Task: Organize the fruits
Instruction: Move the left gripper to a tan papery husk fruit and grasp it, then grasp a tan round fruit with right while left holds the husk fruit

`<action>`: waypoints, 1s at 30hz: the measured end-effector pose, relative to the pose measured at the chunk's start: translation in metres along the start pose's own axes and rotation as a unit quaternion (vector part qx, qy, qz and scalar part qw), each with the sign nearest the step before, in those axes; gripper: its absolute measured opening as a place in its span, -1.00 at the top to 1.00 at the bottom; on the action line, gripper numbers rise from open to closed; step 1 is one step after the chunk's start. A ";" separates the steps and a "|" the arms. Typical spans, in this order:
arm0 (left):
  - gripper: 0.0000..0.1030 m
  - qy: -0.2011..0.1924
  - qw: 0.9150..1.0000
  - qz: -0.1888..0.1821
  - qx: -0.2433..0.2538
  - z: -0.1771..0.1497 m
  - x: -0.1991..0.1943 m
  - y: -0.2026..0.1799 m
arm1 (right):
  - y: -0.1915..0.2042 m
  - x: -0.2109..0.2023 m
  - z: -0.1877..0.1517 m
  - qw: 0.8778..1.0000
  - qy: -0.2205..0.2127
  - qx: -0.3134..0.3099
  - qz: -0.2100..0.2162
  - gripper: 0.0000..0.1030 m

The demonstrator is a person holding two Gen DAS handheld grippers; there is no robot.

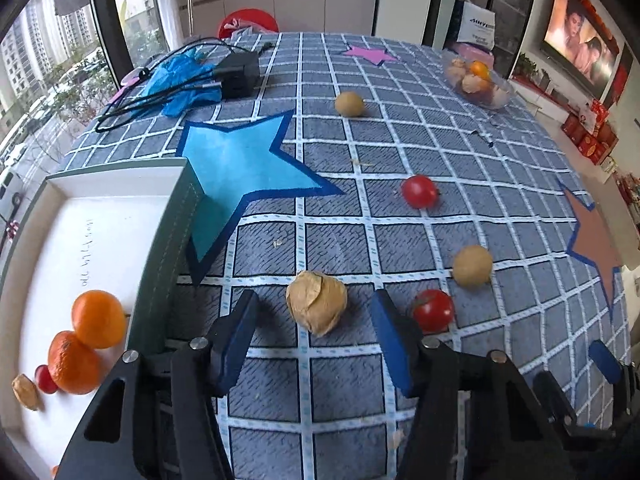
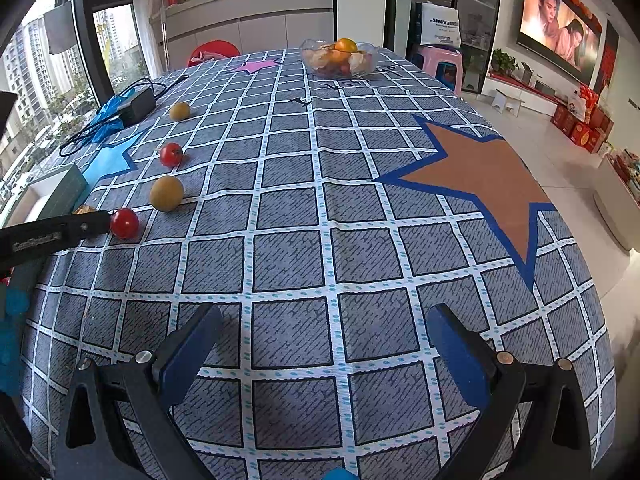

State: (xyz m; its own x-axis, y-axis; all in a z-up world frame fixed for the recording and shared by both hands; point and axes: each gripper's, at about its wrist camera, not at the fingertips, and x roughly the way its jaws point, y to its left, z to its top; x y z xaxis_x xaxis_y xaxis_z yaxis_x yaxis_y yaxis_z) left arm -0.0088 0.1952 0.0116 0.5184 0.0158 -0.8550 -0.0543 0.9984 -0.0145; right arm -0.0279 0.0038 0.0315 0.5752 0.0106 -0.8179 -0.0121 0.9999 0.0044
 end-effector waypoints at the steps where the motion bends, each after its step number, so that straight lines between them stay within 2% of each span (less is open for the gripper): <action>1: 0.09 -0.006 1.000 0.005 0.006 0.001 0.000 -0.002 | 0.000 0.000 0.000 1.000 0.000 0.000 0.000 -1.00; 2: 0.32 -0.007 1.000 0.002 0.008 0.002 0.000 -0.003 | 0.000 0.000 0.000 1.000 0.000 0.000 0.000 -1.00; 3: 0.45 -0.007 1.000 0.000 0.011 0.003 0.000 -0.003 | 0.000 -0.001 0.000 1.000 0.000 -0.001 0.000 -1.00; 4: 0.48 -0.007 1.000 -0.002 0.015 0.003 0.000 -0.004 | 0.000 0.000 0.000 1.000 0.000 -0.001 -0.001 -1.00; 8: 0.48 -0.016 1.000 -0.009 0.017 -0.008 -0.007 -0.002 | 0.000 0.000 0.000 1.000 0.000 -0.001 0.000 -1.00; 15: 0.48 -0.059 0.998 -0.011 0.026 -0.071 -0.041 0.006 | 0.000 0.000 0.000 1.000 0.001 -0.002 -0.001 -1.00; 18: 0.48 -0.081 0.996 -0.011 0.022 -0.088 -0.048 0.010 | 0.001 0.000 0.000 1.000 0.001 -0.003 0.000 -1.00; 22: 0.48 -0.092 0.995 -0.025 0.020 -0.090 -0.049 0.013 | 0.005 0.003 0.002 1.000 0.005 -0.011 0.003 -1.00; 25: 0.48 -0.093 0.995 -0.034 0.022 -0.088 -0.048 0.014 | 0.008 0.008 0.009 1.000 0.027 -0.011 0.007 -1.00; 30: 0.48 -0.095 0.994 -0.042 0.025 -0.091 -0.049 0.014 | 0.023 0.018 0.040 0.994 0.045 0.029 0.092 -1.00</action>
State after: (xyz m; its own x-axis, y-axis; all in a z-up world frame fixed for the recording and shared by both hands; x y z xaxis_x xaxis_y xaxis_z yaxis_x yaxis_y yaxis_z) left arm -0.1126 0.2037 0.0059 0.6717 -0.0616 -0.7382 0.0353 0.9981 -0.0512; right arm 0.0146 0.0268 0.0402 0.4927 0.1961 -0.8478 -0.0615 0.9797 0.1909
